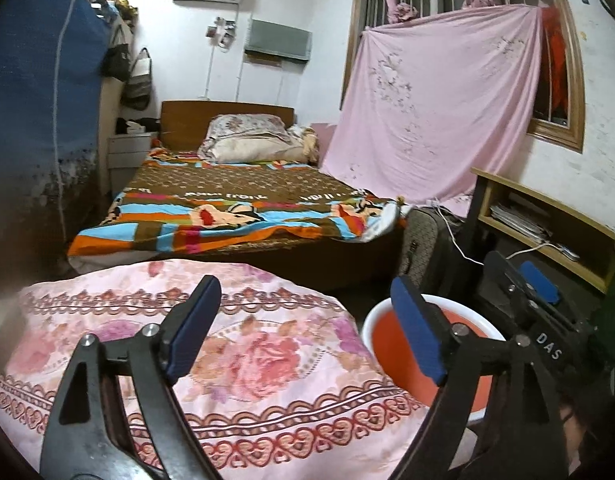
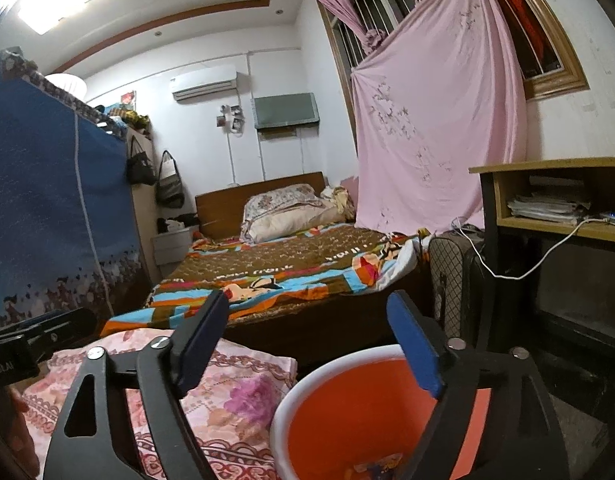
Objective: Collect trash
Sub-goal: 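Move both open tools back over the bed and scan for trash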
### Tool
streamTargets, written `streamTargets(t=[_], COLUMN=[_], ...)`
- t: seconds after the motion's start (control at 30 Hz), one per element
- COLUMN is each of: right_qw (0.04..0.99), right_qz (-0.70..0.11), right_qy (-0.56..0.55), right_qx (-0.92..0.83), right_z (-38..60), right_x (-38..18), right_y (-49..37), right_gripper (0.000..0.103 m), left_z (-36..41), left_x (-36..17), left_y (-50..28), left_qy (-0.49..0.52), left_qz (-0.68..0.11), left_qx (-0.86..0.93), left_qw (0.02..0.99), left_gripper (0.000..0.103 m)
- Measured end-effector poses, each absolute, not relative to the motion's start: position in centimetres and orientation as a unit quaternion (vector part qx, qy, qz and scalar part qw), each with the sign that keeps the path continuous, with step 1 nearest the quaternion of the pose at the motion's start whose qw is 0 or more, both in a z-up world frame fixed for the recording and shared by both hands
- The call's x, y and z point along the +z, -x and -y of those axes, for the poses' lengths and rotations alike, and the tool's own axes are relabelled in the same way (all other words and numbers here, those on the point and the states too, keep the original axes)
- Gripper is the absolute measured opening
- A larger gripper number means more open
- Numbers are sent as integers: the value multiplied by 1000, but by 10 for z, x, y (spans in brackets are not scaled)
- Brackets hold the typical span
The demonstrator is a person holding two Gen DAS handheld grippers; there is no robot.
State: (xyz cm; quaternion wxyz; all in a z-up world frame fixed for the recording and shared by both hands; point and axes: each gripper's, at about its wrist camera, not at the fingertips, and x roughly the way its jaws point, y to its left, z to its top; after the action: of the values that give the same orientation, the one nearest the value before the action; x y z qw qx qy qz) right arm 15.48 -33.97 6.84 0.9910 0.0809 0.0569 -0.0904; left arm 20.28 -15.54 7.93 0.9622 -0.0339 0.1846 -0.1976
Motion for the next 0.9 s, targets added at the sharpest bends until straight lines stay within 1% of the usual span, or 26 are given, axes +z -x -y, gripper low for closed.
streamTargets(t=[0.03,0.1,0.13,0.17,0.63,0.9], right_qw=[991,992,992,993,996,998], right_qz=[-54,-49,-46,-41,-24,-15], right_qy=[-81,-81,-82,-83,-70,-57], right_qx=[-89,-84,-82,-80,-51,-32], right_z=[339,337,336,335,314,300], right_x=[69,70,71,71,76,78], right_y=[-154,-153,-152,-151,-144,-136], right_gripper=[88,95,101,103,103,103], left_z=[153,147,143,141,112,95], left_x=[79,79,78,78,70,67], left_y=[-203,-200,-199,-197,-183,-171], left_qy=[35,37,39,40,64,60], left_qz=[-183,-175,-170,-167,-154,-146], left_qx=[-194,-179,-173,-168,-128,-106], left_qw=[963,967,969,971,978,982], left_gripper=[78,87,89,91,91,91])
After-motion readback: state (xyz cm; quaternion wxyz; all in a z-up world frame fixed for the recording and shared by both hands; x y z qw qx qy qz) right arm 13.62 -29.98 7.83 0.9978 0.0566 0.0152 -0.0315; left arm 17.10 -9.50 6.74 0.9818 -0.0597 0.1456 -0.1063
